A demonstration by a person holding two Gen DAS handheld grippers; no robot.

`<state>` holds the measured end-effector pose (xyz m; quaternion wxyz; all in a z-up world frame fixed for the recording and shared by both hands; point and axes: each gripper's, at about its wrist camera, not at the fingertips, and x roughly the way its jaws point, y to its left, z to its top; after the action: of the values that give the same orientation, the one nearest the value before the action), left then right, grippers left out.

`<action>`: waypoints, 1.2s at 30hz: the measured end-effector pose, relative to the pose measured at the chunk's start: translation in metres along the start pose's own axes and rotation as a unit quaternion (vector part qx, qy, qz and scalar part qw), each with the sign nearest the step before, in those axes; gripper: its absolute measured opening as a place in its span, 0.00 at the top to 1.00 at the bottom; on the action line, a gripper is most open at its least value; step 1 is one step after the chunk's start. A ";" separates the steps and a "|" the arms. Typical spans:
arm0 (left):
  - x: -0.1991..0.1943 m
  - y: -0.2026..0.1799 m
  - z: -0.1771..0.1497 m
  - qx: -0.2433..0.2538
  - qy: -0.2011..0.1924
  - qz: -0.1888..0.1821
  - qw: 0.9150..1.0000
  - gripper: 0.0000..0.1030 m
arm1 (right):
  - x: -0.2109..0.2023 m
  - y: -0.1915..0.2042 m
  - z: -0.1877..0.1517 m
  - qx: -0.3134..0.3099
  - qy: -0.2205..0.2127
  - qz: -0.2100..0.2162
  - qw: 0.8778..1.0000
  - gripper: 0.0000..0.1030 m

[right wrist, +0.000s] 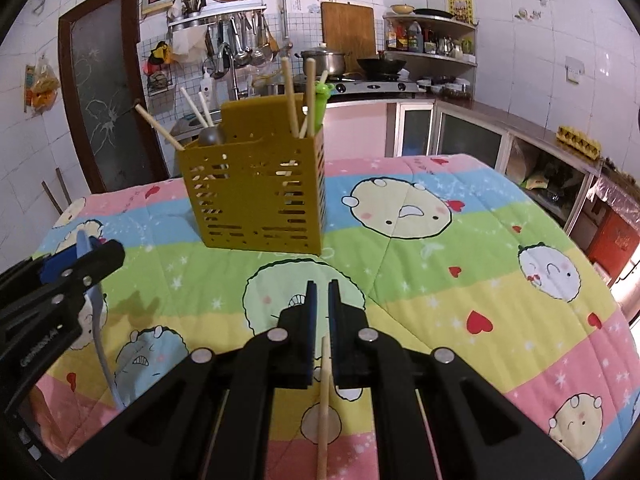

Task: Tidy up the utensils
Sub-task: 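Lift the blue spoon and chopstick and carry them over the yellow holder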

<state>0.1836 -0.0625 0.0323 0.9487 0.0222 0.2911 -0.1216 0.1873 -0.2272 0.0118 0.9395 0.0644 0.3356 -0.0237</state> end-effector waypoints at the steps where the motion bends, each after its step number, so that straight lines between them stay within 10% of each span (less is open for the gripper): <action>1: 0.002 0.000 -0.001 0.001 0.004 0.000 1.000 0.70 | 0.005 0.000 -0.002 -0.002 0.012 0.002 1.000 0.94; 5: 0.013 0.001 -0.005 0.005 0.019 0.003 1.000 0.70 | 0.024 0.001 -0.018 -0.013 0.042 -0.017 0.999 0.91; 8: 0.019 0.004 -0.009 0.001 0.027 0.002 1.000 0.70 | 0.035 -0.004 -0.025 -0.005 0.060 -0.024 0.998 0.55; 21: 0.028 0.009 -0.015 0.001 0.035 0.004 0.999 0.70 | 0.065 0.007 -0.031 -0.029 0.112 -0.037 0.993 0.93; 36: 0.007 0.009 -0.007 -0.005 0.003 0.006 1.000 0.70 | 0.003 0.004 0.004 0.001 0.005 -0.011 1.000 0.95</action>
<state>0.1877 -0.0549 0.0226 0.9487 0.0199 0.2942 -0.1141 0.1921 -0.2241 0.0130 0.9376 0.0616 0.3405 -0.0345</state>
